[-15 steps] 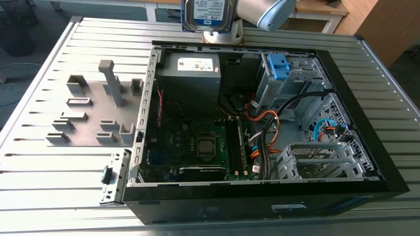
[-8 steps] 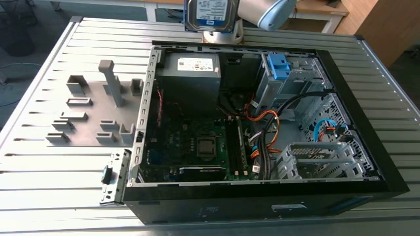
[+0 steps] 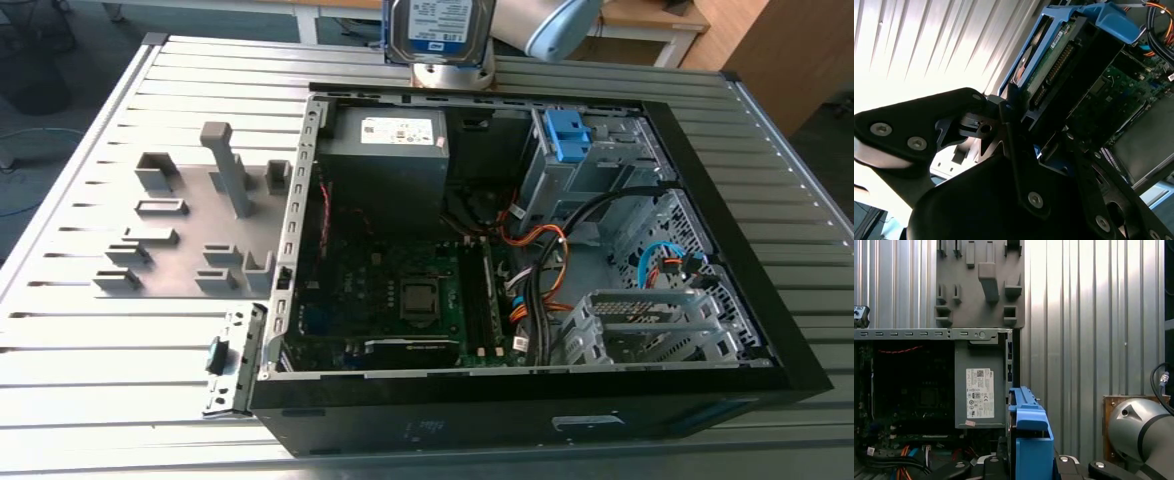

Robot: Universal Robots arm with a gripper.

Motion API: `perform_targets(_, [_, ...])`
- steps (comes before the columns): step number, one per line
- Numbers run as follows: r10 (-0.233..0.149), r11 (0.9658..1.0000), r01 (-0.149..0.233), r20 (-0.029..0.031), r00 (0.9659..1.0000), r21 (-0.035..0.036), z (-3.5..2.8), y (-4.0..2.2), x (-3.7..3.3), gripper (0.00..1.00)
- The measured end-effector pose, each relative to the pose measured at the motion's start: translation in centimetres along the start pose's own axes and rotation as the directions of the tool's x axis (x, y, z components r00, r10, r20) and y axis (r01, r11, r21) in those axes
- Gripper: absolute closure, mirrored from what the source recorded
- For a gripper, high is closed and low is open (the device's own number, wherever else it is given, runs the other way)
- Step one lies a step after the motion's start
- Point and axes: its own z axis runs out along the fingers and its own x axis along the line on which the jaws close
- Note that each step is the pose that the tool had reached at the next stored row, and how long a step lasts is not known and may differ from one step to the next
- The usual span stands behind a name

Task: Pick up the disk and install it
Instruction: 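Pick up the disk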

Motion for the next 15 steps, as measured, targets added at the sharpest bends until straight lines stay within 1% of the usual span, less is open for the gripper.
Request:
perform_targets(7, [0.0, 1.0, 0.0, 0.0, 1.0, -0.0001, 0.01, -0.98, -0.02, 0.64])
perform_targets(15, [0.0, 1.0, 0.0, 0.0, 1.0, -0.0011, 0.03, -2.46, -0.04, 0.64])
